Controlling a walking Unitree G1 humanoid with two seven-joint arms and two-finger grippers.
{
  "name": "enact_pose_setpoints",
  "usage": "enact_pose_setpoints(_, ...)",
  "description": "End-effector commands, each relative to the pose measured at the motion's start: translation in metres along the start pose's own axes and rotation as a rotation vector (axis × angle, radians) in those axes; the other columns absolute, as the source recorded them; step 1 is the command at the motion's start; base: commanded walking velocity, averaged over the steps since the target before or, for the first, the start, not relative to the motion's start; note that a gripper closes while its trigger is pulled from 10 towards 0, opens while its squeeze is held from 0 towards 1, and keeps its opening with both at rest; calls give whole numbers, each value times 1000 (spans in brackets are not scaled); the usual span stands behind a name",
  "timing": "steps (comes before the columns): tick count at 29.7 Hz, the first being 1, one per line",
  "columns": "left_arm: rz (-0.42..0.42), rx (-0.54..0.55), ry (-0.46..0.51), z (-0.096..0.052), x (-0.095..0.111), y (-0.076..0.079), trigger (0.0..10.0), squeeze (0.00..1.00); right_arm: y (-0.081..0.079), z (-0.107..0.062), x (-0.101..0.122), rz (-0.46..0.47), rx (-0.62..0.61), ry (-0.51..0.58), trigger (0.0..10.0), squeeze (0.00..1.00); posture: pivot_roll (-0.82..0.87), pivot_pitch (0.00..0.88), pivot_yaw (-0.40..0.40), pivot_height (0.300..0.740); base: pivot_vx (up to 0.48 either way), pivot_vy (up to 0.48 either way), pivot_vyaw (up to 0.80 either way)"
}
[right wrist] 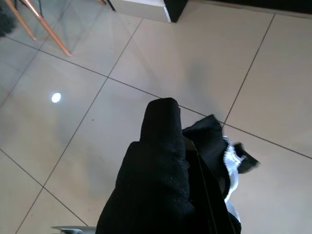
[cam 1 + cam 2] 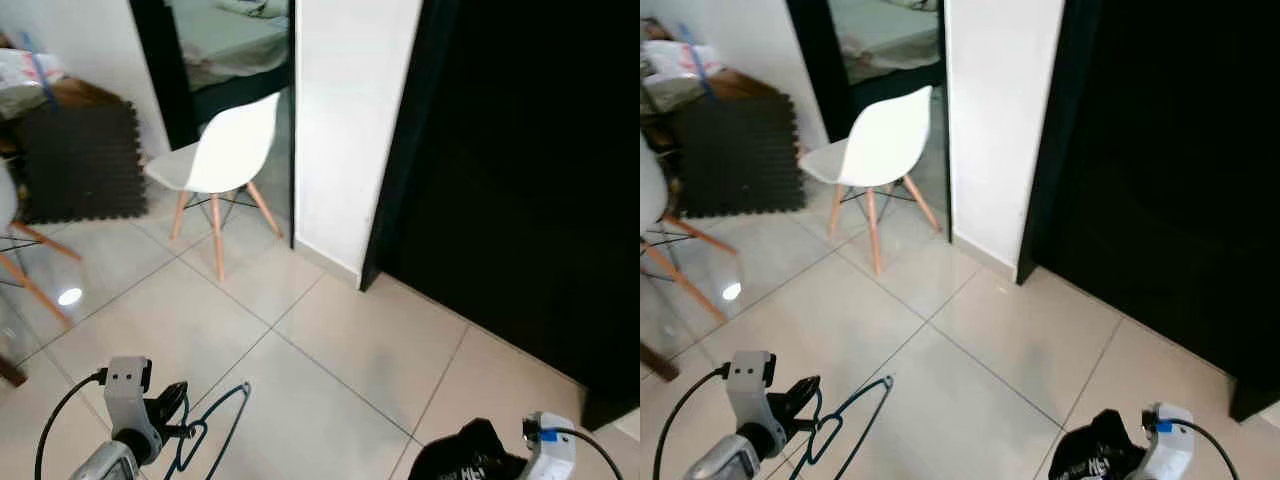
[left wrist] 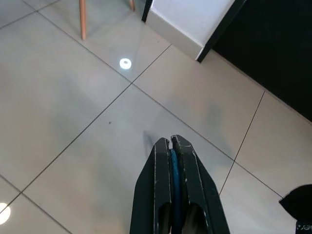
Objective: Hang hanger
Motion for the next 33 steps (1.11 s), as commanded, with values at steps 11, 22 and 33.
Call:
enact_pose_setpoints(11, 5, -9, -4, -3, -2, 3, 10000, 0, 0, -2, 6, 22, -10, 17, 10000, 0, -28, 121, -55, 740, 0, 0, 586)
enact_pose_setpoints(22, 1, 5, -13, -2, -1, -3, 10000, 0, -9, -2, 8, 22, -4, 31, 10000, 0, -32, 116, -34, 740, 0, 0, 587)
enact_pose_setpoints(33, 4, -15, -12, -8, -1, 0, 10000, 0, -10, -10, 7, 26, -7, 26, 10000, 0, -31, 127, -40, 740, 0, 0, 585)
Point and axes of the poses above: a point about 5 cm out from each wrist's last joint towards the gripper, its own z axis pointing out of the wrist towards the gripper, its own x axis along the axis of the wrist's last joint, y = z × x, the point moved 2 cm from there along z, pointing out of the wrist towards the gripper, and after that the axes turned 3 degrees about -z, right-handed, at the moved point
